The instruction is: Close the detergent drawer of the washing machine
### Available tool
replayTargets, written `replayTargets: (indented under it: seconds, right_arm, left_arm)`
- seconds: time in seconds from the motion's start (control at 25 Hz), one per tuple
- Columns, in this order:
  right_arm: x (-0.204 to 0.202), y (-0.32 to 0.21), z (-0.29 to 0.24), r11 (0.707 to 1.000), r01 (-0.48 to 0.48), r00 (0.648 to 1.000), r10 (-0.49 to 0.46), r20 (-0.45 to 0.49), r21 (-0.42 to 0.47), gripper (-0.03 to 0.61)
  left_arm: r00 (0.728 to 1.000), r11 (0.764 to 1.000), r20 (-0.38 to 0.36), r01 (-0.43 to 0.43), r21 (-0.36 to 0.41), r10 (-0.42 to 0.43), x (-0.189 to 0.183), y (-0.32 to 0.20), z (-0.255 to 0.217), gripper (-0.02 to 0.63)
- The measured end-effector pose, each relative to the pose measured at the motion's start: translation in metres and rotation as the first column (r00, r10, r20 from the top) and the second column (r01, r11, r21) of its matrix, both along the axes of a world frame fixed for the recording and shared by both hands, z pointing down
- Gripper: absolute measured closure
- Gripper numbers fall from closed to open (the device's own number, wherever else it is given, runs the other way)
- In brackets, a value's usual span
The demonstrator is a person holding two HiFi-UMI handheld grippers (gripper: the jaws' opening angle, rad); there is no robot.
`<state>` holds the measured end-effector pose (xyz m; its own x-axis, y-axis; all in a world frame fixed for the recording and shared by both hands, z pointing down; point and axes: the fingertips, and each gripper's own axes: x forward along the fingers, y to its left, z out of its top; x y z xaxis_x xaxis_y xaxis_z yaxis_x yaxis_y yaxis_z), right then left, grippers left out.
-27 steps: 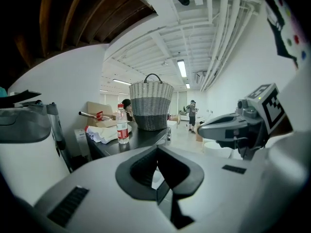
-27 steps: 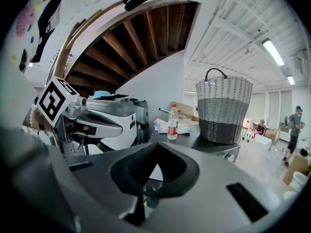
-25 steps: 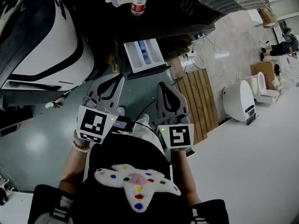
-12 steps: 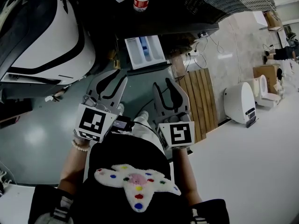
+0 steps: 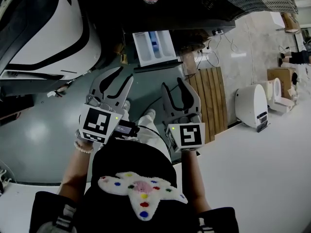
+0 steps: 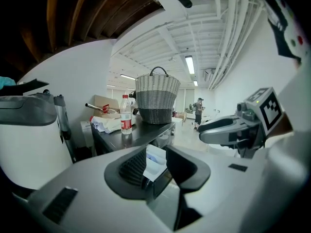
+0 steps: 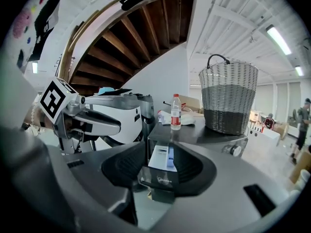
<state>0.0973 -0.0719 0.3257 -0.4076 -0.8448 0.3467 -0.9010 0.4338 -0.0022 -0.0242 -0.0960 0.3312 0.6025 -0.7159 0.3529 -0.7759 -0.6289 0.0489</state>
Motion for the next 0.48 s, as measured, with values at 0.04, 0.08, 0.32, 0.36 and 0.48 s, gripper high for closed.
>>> replayTargets:
  seconds: [0.04,0.08,0.32,0.36,0.48]
  right_arm:
    - [0.002,-0.001,0.003,1.0,0.0,1.0,0.0,-0.002,0.002,0.411]
    - [0.004,-0.003,0.006,1.0,-0.001,1.0,0.001,-0.006,0.01,0.408]
    - [0.012,-0.012,0.029,1.0,-0.006,1.0,0.006,-0.022,-0.002,0.403]
    - [0.011,-0.014,0.032,1.0,-0.003,1.0,0.003,-0.017,-0.012,0.402]
    - [0.016,-0.021,0.046,1.0,-0.007,1.0,0.006,-0.024,-0.028,0.399]
  left_arm:
    - [1.0,1.0,0.002,0.003,-0.004,-0.003,0.0,0.0,0.003,0.489]
    - [1.0,1.0,0.003,0.007,-0.009,-0.007,0.0,0.0,0.006,0.488]
    - [1.0,0.999,0.021,0.022,-0.041,-0.022,0.001,0.002,0.029,0.48]
    - [0.999,0.999,0.023,0.025,-0.045,-0.024,0.001,0.001,0.033,0.479]
    - [0.999,0.998,0.034,0.033,-0.055,-0.031,0.002,0.0,0.044,0.476]
